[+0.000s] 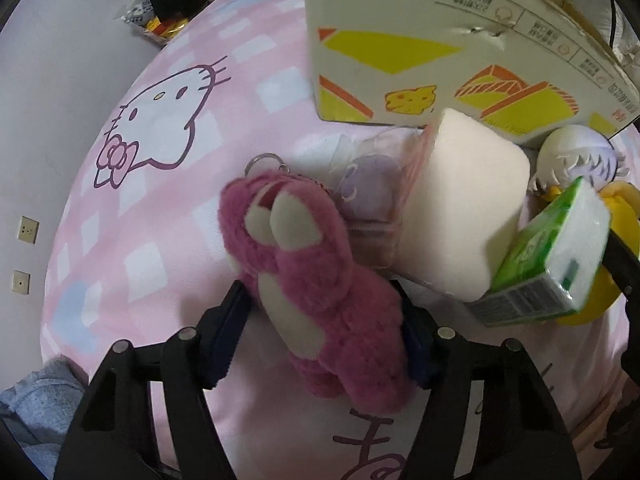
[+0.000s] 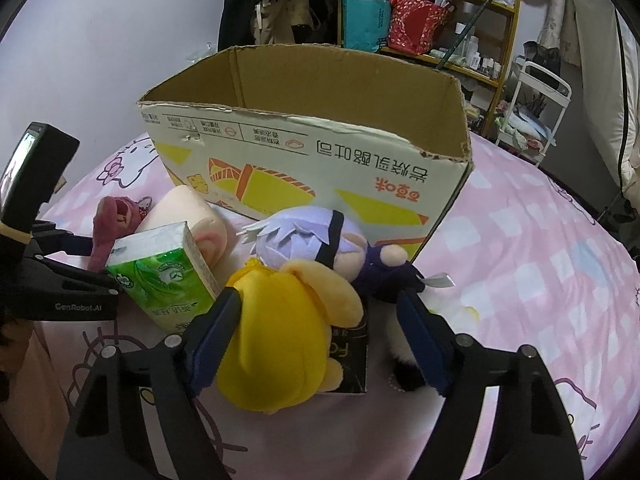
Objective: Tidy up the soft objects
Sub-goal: 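Grasp the pink plush bear with the left tool while the right tool grasps the yellow plush, then lift the pink bear and yellow plush over the cardboard box with both tools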
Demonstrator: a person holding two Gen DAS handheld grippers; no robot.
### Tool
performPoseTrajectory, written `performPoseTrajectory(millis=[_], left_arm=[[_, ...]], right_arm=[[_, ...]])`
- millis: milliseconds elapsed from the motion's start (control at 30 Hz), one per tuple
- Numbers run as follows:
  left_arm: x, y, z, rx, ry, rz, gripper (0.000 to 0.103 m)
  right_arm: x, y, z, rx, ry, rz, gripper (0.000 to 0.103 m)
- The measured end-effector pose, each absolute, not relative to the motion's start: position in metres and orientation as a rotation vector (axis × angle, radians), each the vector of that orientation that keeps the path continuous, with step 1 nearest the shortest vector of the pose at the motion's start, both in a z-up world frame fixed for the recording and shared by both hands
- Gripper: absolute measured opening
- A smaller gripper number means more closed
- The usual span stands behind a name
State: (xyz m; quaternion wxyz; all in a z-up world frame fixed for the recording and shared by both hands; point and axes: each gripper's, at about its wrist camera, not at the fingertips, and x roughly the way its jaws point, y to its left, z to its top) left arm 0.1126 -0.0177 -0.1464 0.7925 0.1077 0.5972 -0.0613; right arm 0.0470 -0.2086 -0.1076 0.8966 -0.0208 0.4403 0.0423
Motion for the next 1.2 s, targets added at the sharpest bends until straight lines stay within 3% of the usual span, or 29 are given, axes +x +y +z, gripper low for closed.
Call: performPoseTrajectory(millis=[67,200,333,900,1200], left_arm=[[0.113,-0.015,-0.144,0.196,1.275,-0.140,0.061],[0.110,-0.013,-0.139,0.157,1.258,-0.155,0.057],[0.104,-0.015,-0.133,0.157,1.237,-0.175,0.054],[0.077,-0.009,-0.102,0.105,1.137,-0.225,0.051],[0.054,-0.007,-0.073,0.101,0.997,-0.262,0.051]], right_arm=[[0.047,-0.208,-0.108,-0.043,0.914,0.088,0.080],[0.046,-0.207,-0.109,-0.023,0.923,0.114,0.058],[0.044,-0.204,-0.108,-0.026,0.927,0.125,0.046],[0.028,-0.221,-0.087,0.062,0.856,0.081,0.042],[0.014,-0.223,-0.070,0.056,0.787,0.062,0.042]])
